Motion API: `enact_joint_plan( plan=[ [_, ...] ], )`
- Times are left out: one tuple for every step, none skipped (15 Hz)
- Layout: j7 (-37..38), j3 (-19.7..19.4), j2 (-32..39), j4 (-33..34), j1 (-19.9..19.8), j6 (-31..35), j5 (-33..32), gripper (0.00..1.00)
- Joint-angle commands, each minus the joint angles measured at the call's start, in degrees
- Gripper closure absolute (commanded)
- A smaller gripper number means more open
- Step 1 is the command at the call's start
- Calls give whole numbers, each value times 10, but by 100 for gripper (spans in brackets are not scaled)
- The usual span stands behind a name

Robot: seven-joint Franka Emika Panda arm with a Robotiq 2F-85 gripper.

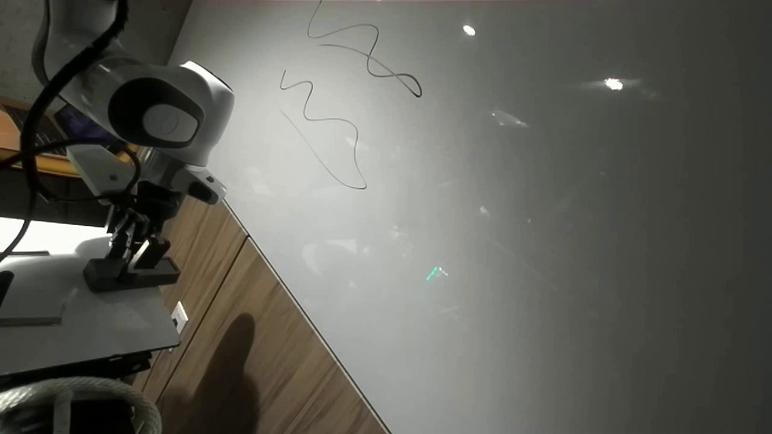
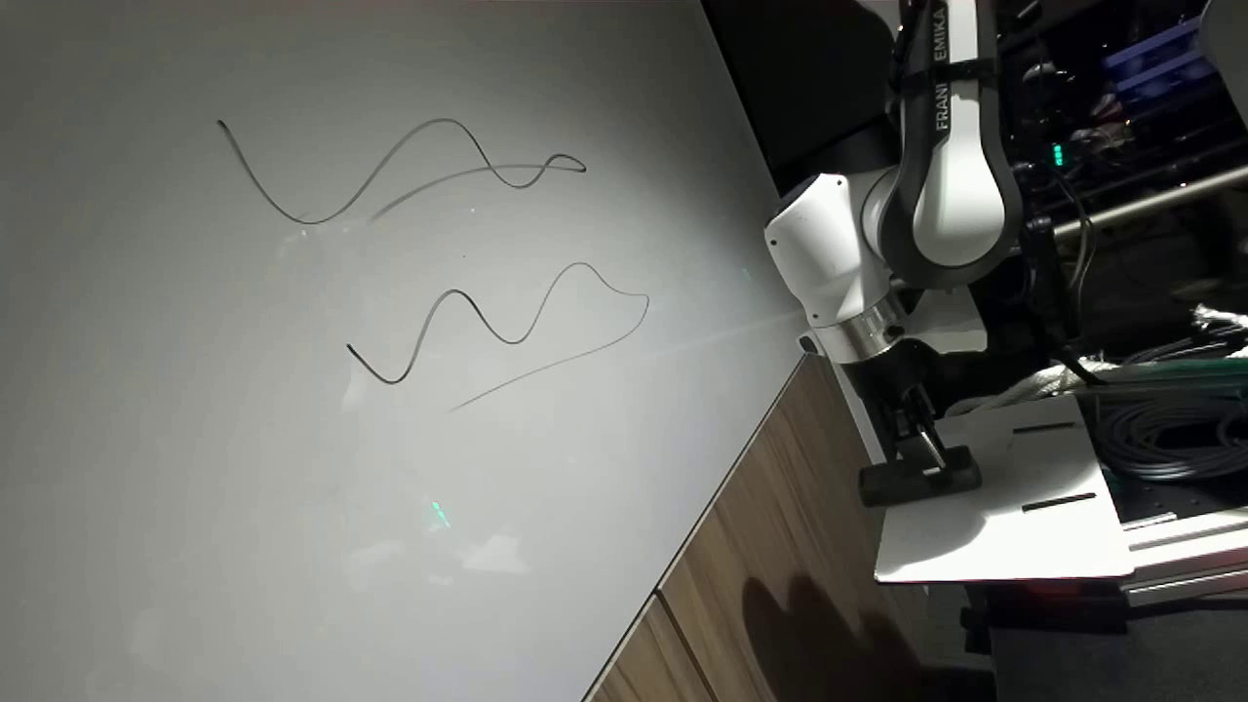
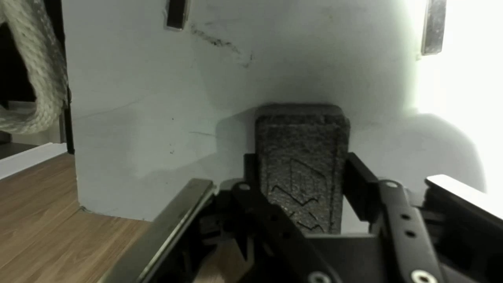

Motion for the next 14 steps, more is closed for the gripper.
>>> enact_joint_plan(
  plan=[
    [-8,-6,-11,0,0,-9,6,71],
    [-9,-3,-22,0,2,-14,11,71],
    [-12,0,-32,1,4,-19,18,71],
    [-14,4,-50,2,7,-27,25,71],
    [-16,9,-68,3,10,-34,30,71],
    [-15,15,-96,6,14,-46,33,71],
    [-15,22,-124,10,18,-60,37,71],
    [-16,30,-152,14,23,-74,41,71],
    [-12,39,-190,8,28,-84,39,71],
    [-10,49,-212,20,33,-99,37,71],
    [-11,61,-235,35,38,-117,37,71],
    [-11,72,-250,54,43,-133,35,71],
    [-13,81,-259,75,47,-145,35,71],
    [-12,94,-262,99,49,-152,28,71]
  ],
)
